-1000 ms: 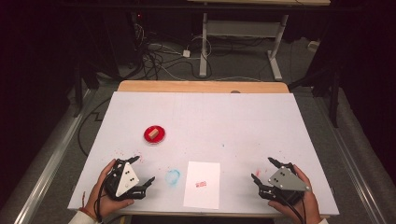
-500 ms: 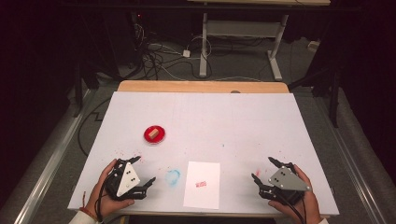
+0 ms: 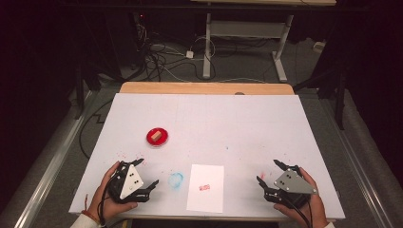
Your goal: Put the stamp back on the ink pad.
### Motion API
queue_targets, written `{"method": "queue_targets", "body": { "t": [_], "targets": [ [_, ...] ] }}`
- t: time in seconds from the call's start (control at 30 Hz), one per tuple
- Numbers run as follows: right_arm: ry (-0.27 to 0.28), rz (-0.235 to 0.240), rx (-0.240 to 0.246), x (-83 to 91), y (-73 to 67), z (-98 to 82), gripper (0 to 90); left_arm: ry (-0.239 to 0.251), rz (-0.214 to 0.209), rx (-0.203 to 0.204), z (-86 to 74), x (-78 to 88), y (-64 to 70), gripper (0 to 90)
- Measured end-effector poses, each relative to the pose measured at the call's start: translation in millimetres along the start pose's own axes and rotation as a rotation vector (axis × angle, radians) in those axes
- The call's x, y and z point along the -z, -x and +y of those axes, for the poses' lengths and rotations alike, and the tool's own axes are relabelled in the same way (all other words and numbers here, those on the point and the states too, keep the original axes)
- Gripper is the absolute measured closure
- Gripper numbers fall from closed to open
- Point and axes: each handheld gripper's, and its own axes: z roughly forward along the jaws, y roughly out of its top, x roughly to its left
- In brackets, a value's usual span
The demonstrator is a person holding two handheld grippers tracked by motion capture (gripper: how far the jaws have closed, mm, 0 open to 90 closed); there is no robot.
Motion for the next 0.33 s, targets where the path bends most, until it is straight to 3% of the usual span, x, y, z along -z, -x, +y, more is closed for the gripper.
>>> {"method": "queue_targets", "body": {
  "t": [0.33],
  "targets": [
    [0.000, -0.002, -0.001, 0.2, 1.0, -0.4, 26.9, -0.010, 0.010, 0.018, 0.3, -2.3, -1.9, 16.1]
  ]
}}
